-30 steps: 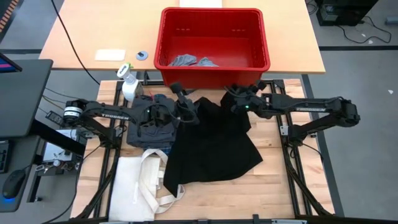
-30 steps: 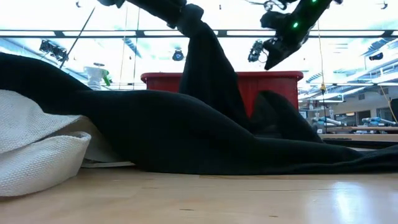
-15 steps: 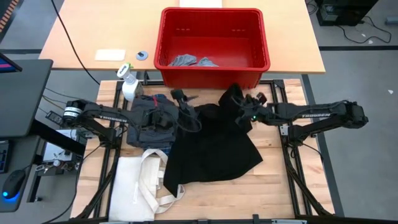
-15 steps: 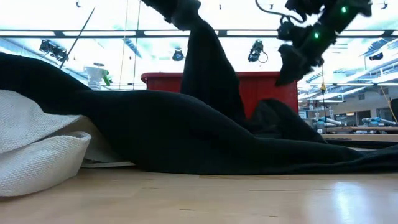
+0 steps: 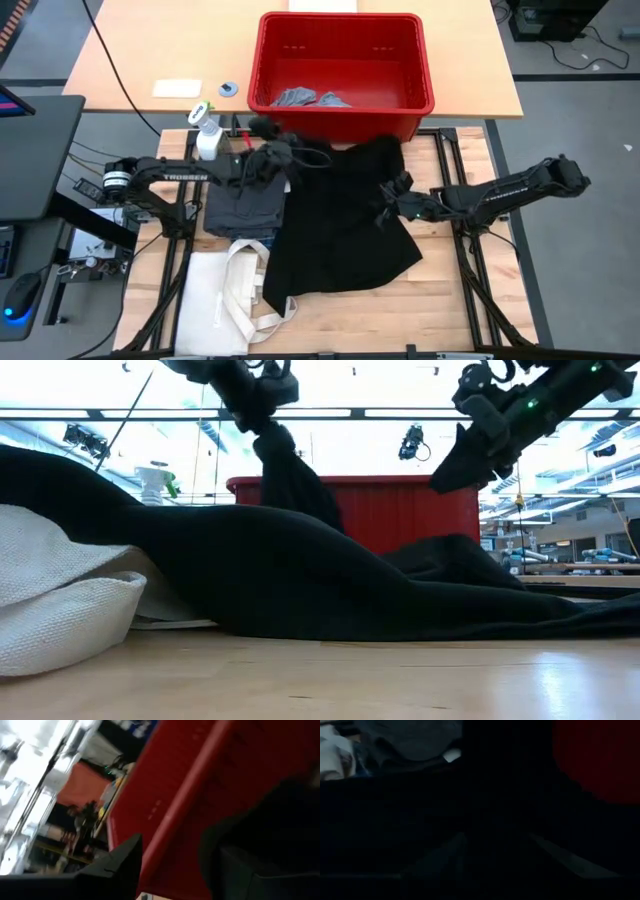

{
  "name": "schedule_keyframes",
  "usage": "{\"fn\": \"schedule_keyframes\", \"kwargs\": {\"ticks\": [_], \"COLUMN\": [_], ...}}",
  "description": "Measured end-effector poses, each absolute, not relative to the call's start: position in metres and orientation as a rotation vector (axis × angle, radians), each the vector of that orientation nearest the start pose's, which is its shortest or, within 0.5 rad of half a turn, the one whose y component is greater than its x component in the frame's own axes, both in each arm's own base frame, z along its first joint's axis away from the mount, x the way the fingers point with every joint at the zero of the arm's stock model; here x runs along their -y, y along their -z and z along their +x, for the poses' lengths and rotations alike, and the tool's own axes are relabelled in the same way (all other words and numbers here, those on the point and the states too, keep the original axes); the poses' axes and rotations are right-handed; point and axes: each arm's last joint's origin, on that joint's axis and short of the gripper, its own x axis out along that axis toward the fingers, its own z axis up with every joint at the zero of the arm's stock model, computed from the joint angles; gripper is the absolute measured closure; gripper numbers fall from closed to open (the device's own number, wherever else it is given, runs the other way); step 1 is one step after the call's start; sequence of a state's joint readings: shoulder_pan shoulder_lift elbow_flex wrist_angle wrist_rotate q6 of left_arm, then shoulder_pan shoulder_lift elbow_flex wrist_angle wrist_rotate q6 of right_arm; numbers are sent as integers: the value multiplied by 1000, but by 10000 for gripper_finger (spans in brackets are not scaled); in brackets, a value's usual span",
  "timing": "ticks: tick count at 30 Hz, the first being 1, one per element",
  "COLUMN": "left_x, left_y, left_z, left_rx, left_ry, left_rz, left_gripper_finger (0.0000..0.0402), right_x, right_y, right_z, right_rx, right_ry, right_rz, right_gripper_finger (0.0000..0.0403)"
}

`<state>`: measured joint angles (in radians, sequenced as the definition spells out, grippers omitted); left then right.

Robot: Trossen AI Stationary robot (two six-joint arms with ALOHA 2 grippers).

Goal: Fold Laundry from Bin
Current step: Fold the black shirt

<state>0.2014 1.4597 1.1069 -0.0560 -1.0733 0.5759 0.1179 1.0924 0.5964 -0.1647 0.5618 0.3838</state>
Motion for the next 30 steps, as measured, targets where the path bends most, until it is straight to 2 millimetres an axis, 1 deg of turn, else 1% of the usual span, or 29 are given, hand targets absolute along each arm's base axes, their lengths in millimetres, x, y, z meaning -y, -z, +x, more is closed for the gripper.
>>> {"fn": "schedule_keyframes", "kwargs": {"ticks": [2, 4, 6, 8, 10, 13, 15, 18, 21, 26, 30], "left_x": [-99, -107, -105, -95, -79, -58, -55, -48, -35, -29, -20], "left_y": [-303, -302, -302, -298, -293, -282, -278, -274, -273, -274, -275], "left_z": [300, 294, 290, 289, 290, 288, 285, 280, 280, 280, 280], "left_rx": [-817, -894, -952, -1021, -1062, -1142, -1191, -1208, -1166, -1059, -982], "left_ry": [-1145, -1239, -1343, -1361, -1274, -994, -937, -931, -913, -978, -995], "left_rz": [698, 728, 760, 824, 888, 976, 1006, 999, 969, 859, 779], "left_gripper_finger": [193, 193, 193, 193, 193, 193, 193, 193, 193, 193, 193], "right_x": [-14, -19, -24, -29, -34, -44, -53, -69, -87, -115, -133], "right_y": [-218, -218, -217, -216, -216, -215, -214, -208, -201, -186, -180], "right_z": [216, 215, 214, 213, 212, 212, 213, 216, 227, 258, 289], "right_rx": [-524, -522, -531, -541, -550, -582, -607, -621, -563, -402, -405], "right_ry": [528, 514, 496, 478, 426, 287, 198, 101, 46, -58, -79], "right_rz": [141, 146, 151, 157, 174, 207, 218, 175, 93, -16, -78], "right_gripper_finger": [188, 188, 188, 188, 188, 188, 188, 188, 188, 188, 188]}}
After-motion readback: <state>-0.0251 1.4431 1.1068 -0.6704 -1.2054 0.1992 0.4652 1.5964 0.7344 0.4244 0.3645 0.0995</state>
